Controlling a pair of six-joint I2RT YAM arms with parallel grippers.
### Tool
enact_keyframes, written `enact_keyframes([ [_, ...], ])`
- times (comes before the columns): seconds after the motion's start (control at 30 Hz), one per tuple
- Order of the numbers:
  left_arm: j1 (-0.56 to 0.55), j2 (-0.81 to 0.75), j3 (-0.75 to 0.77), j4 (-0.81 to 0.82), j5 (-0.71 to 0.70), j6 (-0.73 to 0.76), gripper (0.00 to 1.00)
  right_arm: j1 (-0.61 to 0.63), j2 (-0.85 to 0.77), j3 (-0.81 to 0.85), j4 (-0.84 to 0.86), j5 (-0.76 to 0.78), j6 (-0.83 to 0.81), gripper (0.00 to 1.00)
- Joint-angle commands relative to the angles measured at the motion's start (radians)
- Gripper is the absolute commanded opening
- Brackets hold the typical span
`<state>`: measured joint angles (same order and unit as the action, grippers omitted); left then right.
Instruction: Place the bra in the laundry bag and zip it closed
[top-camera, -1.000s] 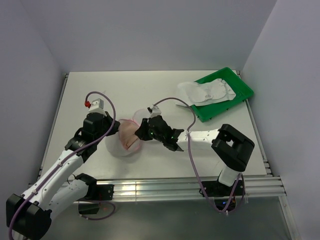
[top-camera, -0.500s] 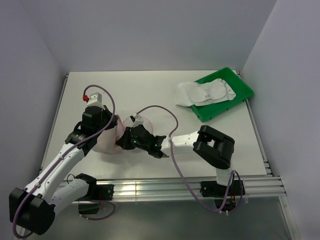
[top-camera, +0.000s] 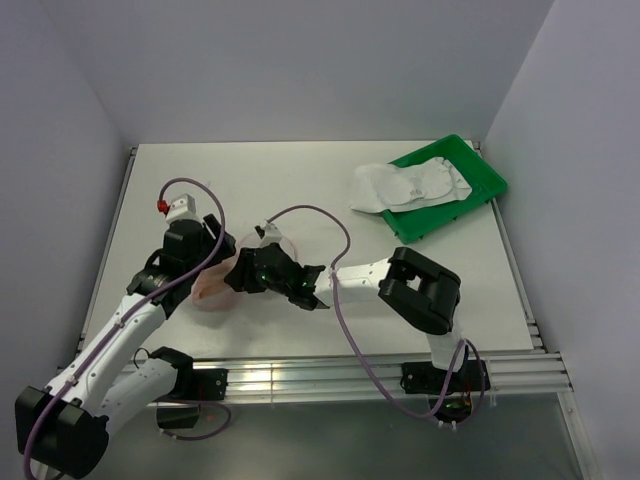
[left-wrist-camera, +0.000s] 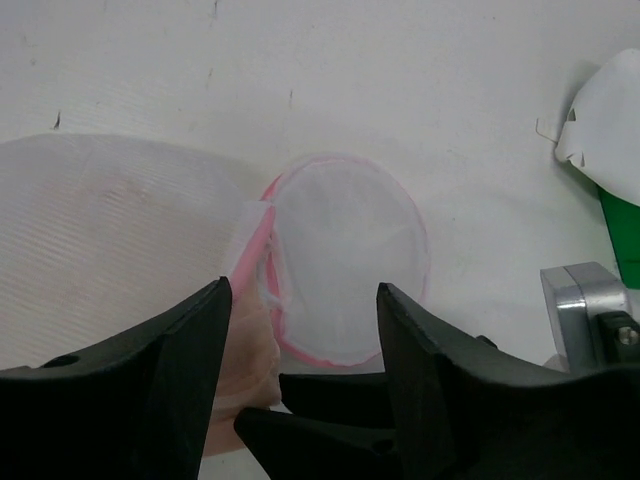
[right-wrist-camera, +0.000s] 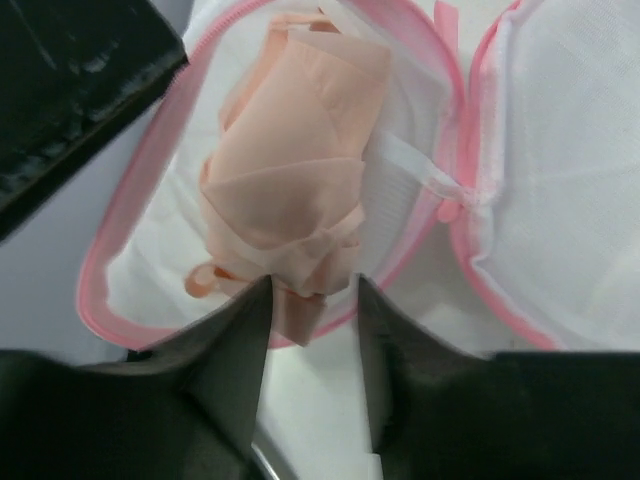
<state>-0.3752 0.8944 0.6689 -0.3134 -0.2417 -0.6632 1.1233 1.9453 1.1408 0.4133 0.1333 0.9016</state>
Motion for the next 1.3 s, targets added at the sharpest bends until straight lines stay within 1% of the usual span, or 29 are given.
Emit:
enact_keyframes([
  [0.0, 0.002, -0.035, 0.073, -0.023, -0.015, 0.004, 0.67, -0.013, -0.032, 0.014, -0.034, 0.006, -0.058, 0.49],
  [0.07, 0.002, -0.077, 0.084, -0.033, -0.011, 0.013, 0.72, -0.029, -0.075, -0.004, -0.056, -0.007, -0.102, 0.6],
  [0.1, 0.002, -0.087, 0.099, -0.041, -0.011, 0.014, 0.72, -0.033, -0.091, -0.009, -0.068, -0.014, -0.119, 0.7],
  [0.17, 0.004, -0.121, 0.116, -0.07, -0.018, 0.023, 0.73, -0.042, -0.138, -0.019, -0.102, -0.024, -0.176, 0.79],
  [0.2, 0.002, -0.132, 0.13, -0.078, -0.024, 0.027, 0.74, -0.045, -0.153, -0.019, -0.114, -0.03, -0.194, 0.86],
  [0.23, 0.002, -0.155, 0.136, -0.087, -0.024, 0.03, 0.74, -0.046, -0.186, -0.022, -0.125, -0.043, -0.232, 0.88],
  [0.33, 0.002, -0.192, 0.156, -0.116, -0.009, 0.043, 0.76, -0.054, -0.253, -0.047, -0.172, -0.047, -0.285, 0.89],
  [0.43, 0.002, -0.227, 0.161, -0.141, 0.044, 0.059, 0.78, -0.098, -0.328, -0.11, -0.177, -0.096, -0.294, 0.89],
  [0.5, 0.002, -0.251, 0.143, -0.135, 0.082, 0.062, 0.78, -0.146, -0.367, -0.141, -0.188, -0.095, -0.303, 0.88],
  [0.57, 0.002, -0.297, 0.12, -0.113, 0.178, 0.069, 0.78, -0.184, -0.427, -0.19, -0.208, -0.072, -0.322, 0.87],
  [0.63, 0.001, -0.345, 0.075, -0.067, 0.254, 0.077, 0.78, -0.259, -0.486, -0.243, -0.214, -0.063, -0.319, 0.86],
  [0.67, 0.002, -0.357, 0.063, -0.055, 0.334, 0.083, 0.78, -0.287, -0.506, -0.263, -0.214, -0.06, -0.319, 0.84],
  [0.7, 0.002, -0.377, 0.042, -0.046, 0.37, 0.086, 0.78, -0.313, -0.526, -0.282, -0.212, -0.046, -0.317, 0.83],
  [0.73, 0.002, -0.385, 0.035, -0.03, 0.404, 0.097, 0.79, -0.365, -0.561, -0.312, -0.212, -0.037, -0.316, 0.83],
  [0.77, 0.001, -0.391, 0.025, -0.027, 0.46, 0.105, 0.79, -0.393, -0.578, -0.326, -0.214, -0.028, -0.314, 0.82],
  [0.87, 0.001, -0.407, 0.021, -0.021, 0.533, 0.138, 0.8, -0.508, -0.623, -0.349, -0.241, 0.008, -0.339, 0.8],
  [0.9, 0.001, -0.408, 0.018, -0.02, 0.582, 0.148, 0.81, -0.535, -0.628, -0.345, -0.255, 0.018, -0.349, 0.79],
  [0.93, 0.001, -0.408, 0.018, -0.016, 0.605, 0.161, 0.82, -0.563, -0.625, -0.325, -0.271, 0.043, -0.377, 0.79],
  [0.97, 0.001, -0.408, 0.014, -0.013, 0.625, 0.169, 0.82, -0.62, -0.617, -0.313, -0.306, 0.058, -0.391, 0.77],
  [1.0, 0.001, -0.408, 0.008, -0.007, 0.668, 0.174, 0.83, -0.65, -0.594, -0.285, -0.32, 0.061, -0.415, 0.75],
  [1.03, 0.002, -0.408, -0.002, 0.005, 0.683, 0.18, 0.85, -0.704, -0.576, -0.265, -0.349, 0.052, -0.429, 0.73],
  [1.07, 0.001, -0.408, -0.009, 0.01, 0.694, 0.182, 0.86, -0.73, -0.55, -0.236, -0.375, 0.058, -0.441, 0.71],
  [1.1, 0.001, -0.408, -0.015, 0.016, 0.715, 0.183, 0.86, -0.752, -0.501, -0.187, -0.398, 0.071, -0.451, 0.68],
  [1.13, 0.001, -0.411, -0.022, 0.022, 0.725, 0.185, 0.87, -0.772, -0.479, -0.171, -0.406, 0.075, -0.464, 0.6],
  [1.17, 0.001, -0.411, -0.028, 0.025, 0.731, 0.185, 0.87, -0.81, -0.456, -0.153, -0.406, 0.059, -0.469, 0.54],
  [1.2, 0.001, -0.411, -0.026, 0.022, 0.742, 0.189, 0.88, -0.829, -0.409, -0.11, -0.413, 0.048, -0.469, 0.51],
  [1.27, 0.001, -0.413, -0.028, 0.017, 0.743, 0.197, 0.88, -0.871, -0.335, -0.066, -0.452, 0.034, -0.475, 0.5],
])
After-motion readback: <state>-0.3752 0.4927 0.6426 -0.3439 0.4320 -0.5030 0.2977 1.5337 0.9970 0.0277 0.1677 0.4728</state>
